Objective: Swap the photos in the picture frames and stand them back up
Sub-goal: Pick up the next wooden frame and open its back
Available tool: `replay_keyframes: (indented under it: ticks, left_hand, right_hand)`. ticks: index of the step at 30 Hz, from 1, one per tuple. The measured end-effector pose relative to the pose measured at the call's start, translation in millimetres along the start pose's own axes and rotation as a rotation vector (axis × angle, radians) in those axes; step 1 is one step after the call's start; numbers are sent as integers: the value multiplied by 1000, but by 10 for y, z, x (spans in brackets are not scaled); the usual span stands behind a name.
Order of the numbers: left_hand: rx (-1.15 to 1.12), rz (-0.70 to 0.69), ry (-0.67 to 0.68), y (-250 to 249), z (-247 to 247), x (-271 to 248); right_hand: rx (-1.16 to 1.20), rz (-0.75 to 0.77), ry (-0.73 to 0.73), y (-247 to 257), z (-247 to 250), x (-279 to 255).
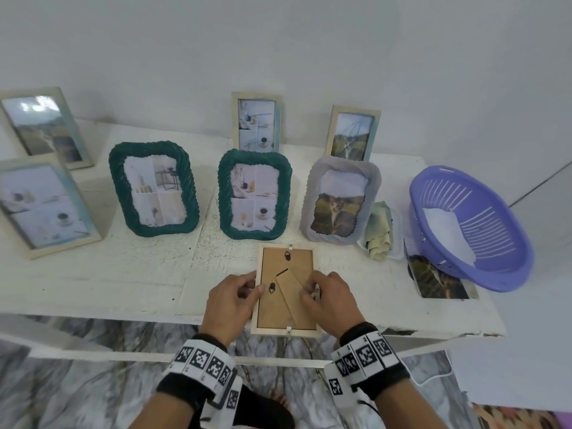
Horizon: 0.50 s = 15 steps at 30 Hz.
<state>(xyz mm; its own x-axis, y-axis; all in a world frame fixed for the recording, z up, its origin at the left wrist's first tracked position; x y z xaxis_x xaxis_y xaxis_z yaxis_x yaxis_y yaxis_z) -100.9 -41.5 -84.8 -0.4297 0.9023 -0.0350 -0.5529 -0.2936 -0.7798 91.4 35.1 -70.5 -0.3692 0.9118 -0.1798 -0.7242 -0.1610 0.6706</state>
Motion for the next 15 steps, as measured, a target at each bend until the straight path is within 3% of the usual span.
replay_keyframes:
  ticks: [15]
  left_hand:
    - [-46, -7, 16, 41, -10, 19]
  right_hand:
    - [251, -12, -11, -177, 68, -35]
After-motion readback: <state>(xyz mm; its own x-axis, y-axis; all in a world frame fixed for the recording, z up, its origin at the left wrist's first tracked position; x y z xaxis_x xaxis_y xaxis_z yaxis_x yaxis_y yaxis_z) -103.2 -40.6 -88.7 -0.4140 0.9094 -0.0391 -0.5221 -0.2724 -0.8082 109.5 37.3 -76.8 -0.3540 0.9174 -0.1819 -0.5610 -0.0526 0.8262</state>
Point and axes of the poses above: each hand's wrist, its own x-axis towards the middle knuckle, its own z-axis out of the back of the hand, y = z × x, the point moved 8 cm from there along x, towards the middle knuckle, and after that the axes turned 6 degrees about x, right-handed, at the moved point
